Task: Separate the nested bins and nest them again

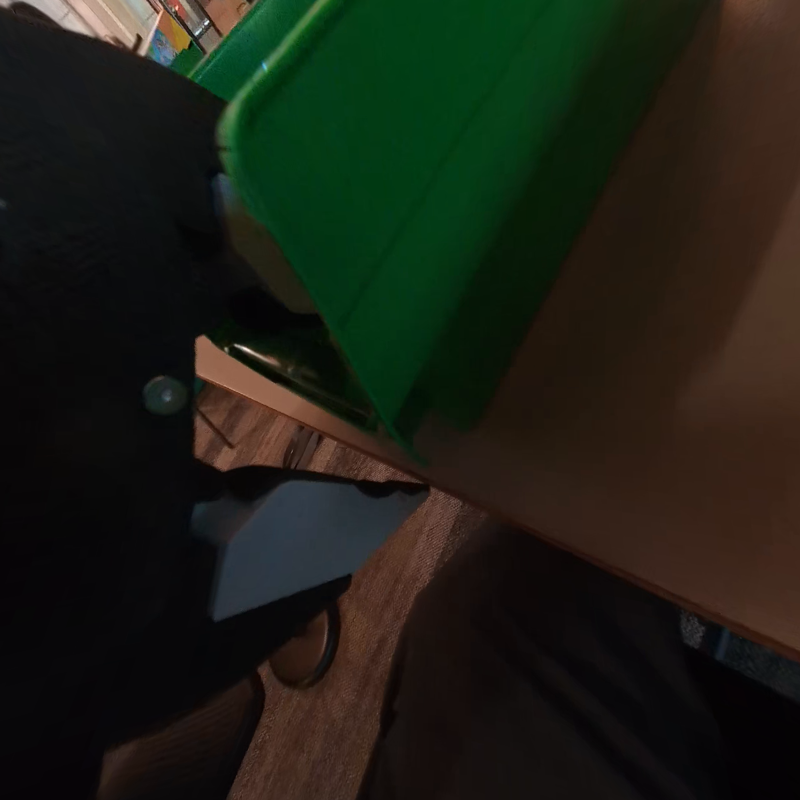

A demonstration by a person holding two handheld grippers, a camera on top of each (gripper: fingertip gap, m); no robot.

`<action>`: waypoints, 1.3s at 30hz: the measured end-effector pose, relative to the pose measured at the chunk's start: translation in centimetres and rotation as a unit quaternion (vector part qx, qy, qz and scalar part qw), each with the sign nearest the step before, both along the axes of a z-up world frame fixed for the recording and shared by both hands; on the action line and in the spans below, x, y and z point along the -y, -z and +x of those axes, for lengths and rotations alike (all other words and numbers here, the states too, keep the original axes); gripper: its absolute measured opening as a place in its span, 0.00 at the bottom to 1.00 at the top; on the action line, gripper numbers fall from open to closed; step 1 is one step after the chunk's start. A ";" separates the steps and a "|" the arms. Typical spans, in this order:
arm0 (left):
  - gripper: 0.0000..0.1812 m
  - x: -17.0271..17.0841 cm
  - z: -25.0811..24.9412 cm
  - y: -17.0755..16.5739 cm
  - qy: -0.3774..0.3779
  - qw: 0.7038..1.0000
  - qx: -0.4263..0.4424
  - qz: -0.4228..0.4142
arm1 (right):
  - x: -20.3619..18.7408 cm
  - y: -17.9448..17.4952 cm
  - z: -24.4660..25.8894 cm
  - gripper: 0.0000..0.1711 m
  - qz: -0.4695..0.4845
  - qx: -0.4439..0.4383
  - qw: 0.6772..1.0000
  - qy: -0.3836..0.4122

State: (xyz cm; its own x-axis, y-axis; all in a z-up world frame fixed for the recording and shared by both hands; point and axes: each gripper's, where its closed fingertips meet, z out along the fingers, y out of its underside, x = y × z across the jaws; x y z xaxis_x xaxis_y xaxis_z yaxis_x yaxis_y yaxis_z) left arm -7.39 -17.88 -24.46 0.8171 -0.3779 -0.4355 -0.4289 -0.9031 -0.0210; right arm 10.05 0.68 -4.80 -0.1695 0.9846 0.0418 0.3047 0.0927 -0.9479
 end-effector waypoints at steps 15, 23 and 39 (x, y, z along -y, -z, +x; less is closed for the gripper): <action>0.13 1.1 3.6 -2.9 0.107 0.993 0.037 0.036 | -0.5 -0.6 0.3 0.60 -0.009 -0.013 1.000 0.006; 0.14 -1.1 4.0 -3.0 0.147 0.987 0.013 0.059 | -0.4 -0.4 0.1 0.59 -0.014 -0.010 1.000 0.006; 0.16 -5.6 1.6 -10.9 0.176 0.940 -0.174 0.234 | -1.6 -1.5 0.9 0.56 -0.041 -0.029 0.999 0.020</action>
